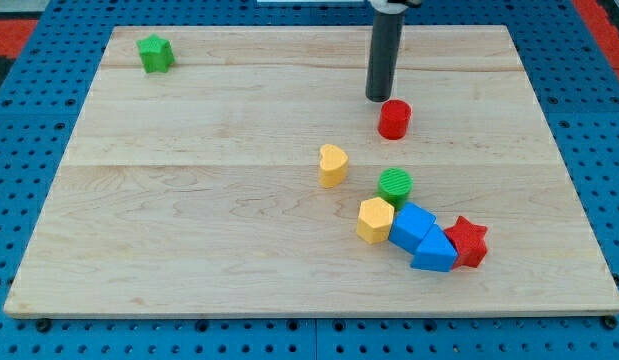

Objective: Move the red circle to the top left of red star

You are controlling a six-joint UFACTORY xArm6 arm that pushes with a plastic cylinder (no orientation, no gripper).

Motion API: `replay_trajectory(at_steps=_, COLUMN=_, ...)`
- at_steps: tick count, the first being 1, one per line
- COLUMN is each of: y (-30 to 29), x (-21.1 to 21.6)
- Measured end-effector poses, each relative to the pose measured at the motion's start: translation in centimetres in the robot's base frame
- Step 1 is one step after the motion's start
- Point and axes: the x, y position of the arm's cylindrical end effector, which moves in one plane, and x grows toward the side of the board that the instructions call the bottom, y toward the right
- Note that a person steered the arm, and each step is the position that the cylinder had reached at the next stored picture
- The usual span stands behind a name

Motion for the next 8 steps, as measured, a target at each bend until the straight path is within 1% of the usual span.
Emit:
replay_trajectory(at_steps=2, y=0.7, x=2.8)
replay_trajectory(at_steps=4, y=0.7, x=3.1)
replay_trajectory(at_steps=5, y=1.0, x=4.1)
replay_trajectory(at_steps=7, y=1.1, x=12.3)
replay_trajectory(at_steps=8, y=1.1, x=15.6)
